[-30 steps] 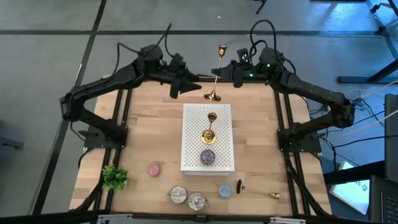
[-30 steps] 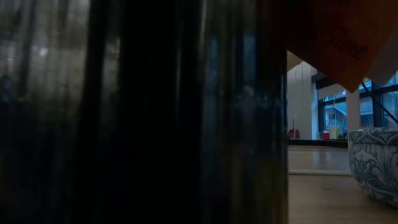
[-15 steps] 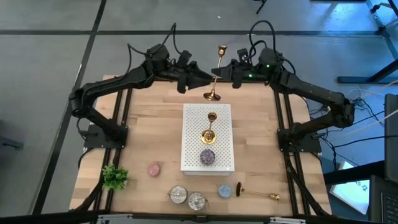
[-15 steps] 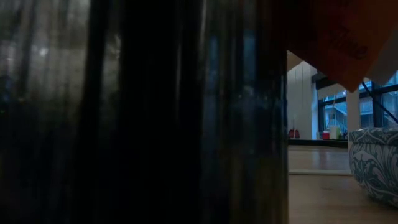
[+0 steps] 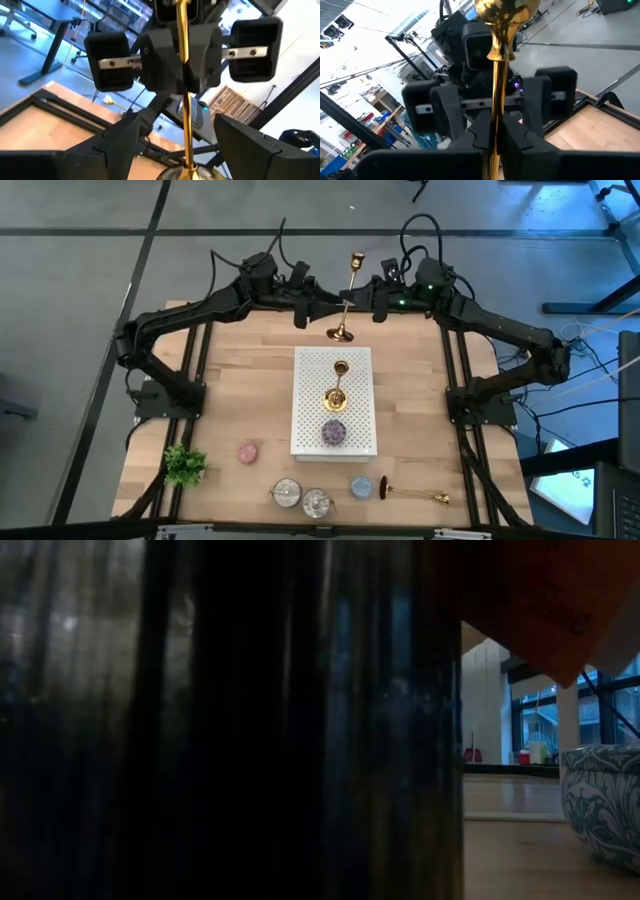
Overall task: Pick & Place candle stick holders
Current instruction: Put the top gold candle holder on the shelf aligned with the other gold candle holder
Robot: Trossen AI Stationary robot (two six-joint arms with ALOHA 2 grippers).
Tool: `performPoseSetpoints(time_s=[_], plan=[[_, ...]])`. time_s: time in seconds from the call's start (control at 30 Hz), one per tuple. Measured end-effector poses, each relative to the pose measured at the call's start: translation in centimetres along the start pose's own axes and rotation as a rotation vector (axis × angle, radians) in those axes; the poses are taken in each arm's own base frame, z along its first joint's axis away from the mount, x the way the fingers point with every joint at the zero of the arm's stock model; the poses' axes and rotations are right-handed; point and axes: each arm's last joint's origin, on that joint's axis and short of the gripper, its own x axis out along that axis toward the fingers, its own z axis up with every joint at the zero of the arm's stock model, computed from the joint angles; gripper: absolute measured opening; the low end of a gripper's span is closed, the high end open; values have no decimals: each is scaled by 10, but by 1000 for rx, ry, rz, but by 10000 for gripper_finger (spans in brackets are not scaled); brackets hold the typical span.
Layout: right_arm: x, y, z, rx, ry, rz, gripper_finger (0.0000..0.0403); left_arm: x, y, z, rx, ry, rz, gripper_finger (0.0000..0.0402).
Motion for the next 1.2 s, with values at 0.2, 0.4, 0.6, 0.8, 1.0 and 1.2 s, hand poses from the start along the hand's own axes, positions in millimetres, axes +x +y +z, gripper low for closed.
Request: performPoseSetpoints(time_s=[0.2, 0.4, 0.6, 0.8, 1.0, 1.2], plan=[[0, 0, 0, 0, 1, 0, 15, 6, 0, -6, 2, 17, 2, 253], [0, 0, -1, 2, 6, -4, 15, 5, 0, -5, 4, 9, 7, 253], [0, -2, -2, 5, 4, -37, 15, 13, 1, -11, -10, 22, 4, 253], [0, -3, -2, 2, -3, -52, 15, 21, -1, -18, -21, 35, -11, 253], [0, -3, -3, -3, 3, -58, 15, 17, 1, -13, -9, 8, 6, 232], [0, -3, -4, -6, 9, -60, 15, 18, 0, -14, -10, 21, -8, 181]])
